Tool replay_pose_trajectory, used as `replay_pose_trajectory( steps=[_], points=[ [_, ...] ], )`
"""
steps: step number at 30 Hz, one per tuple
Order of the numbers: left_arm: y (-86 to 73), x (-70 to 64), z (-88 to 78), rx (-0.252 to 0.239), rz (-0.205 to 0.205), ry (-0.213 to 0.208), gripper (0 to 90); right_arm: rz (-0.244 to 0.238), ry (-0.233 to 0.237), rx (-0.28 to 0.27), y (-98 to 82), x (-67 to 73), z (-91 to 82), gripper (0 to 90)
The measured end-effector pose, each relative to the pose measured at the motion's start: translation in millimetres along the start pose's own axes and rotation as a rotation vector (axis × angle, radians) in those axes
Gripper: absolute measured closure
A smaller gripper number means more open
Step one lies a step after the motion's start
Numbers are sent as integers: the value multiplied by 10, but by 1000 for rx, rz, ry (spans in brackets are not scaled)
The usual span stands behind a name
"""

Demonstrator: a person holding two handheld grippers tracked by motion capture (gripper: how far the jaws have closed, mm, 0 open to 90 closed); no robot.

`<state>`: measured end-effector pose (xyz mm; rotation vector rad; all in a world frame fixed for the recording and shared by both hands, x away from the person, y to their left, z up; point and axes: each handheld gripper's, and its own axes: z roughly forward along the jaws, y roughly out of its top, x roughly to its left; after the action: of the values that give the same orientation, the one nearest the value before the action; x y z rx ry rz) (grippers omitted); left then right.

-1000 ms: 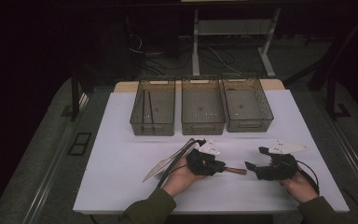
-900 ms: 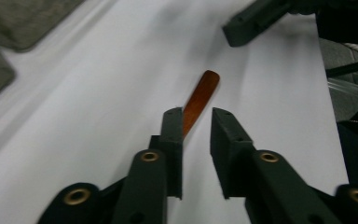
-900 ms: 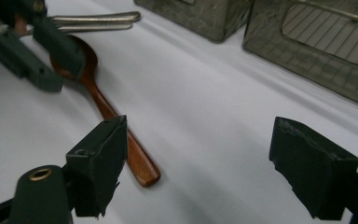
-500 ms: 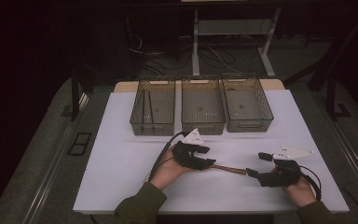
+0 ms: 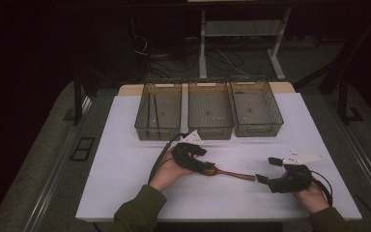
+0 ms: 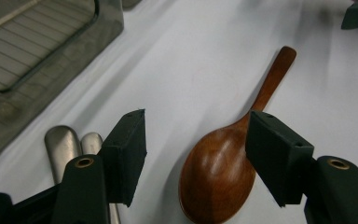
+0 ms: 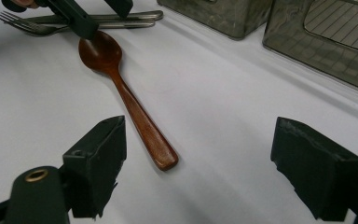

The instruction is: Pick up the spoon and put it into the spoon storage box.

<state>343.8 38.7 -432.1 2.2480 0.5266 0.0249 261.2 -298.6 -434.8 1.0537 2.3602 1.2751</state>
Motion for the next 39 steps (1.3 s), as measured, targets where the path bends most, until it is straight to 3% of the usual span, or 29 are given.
replay_pose_trajectory(
  steps=[5, 6, 11, 25, 27, 31, 33, 34, 35, 37, 39],
  points=[
    [-7, -27, 59, 60, 29, 5, 376, 1, 11, -4, -2, 4, -11, 174],
    [-14, -43, 72, 57, 15, 6, 378, 1, 9, -3, -2, 1, -11, 174],
    [-23, -51, 98, 97, 28, -5, 382, -5, 11, -4, -2, 0, -12, 174],
    [-30, -115, 152, 118, 71, 8, 404, -1, 20, -12, -14, -6, -28, 174],
    [-30, -117, 144, 130, 88, 4, 423, 2, 22, -11, -14, -7, -28, 174],
    [-40, -127, 150, 110, 76, -9, 468, 0, 20, -8, -16, -9, -24, 174],
    [-40, -124, 146, 112, 85, -21, 497, -3, 19, -6, -18, -5, -24, 174],
    [-36, -111, 133, 131, 110, -27, 512, -4, 20, -6, -19, -5, -26, 174],
    [-41, -127, 148, 109, 88, -29, 523, -4, 20, -7, -19, -5, -28, 174],
    [-45, -133, 142, 114, 91, -42, 554, -1, 20, -7, -19, -7, -31, 174],
    [-40, -119, 132, 130, 123, -52, 578, 1, 21, -9, -17, -6, -34, 174]
  ],
)
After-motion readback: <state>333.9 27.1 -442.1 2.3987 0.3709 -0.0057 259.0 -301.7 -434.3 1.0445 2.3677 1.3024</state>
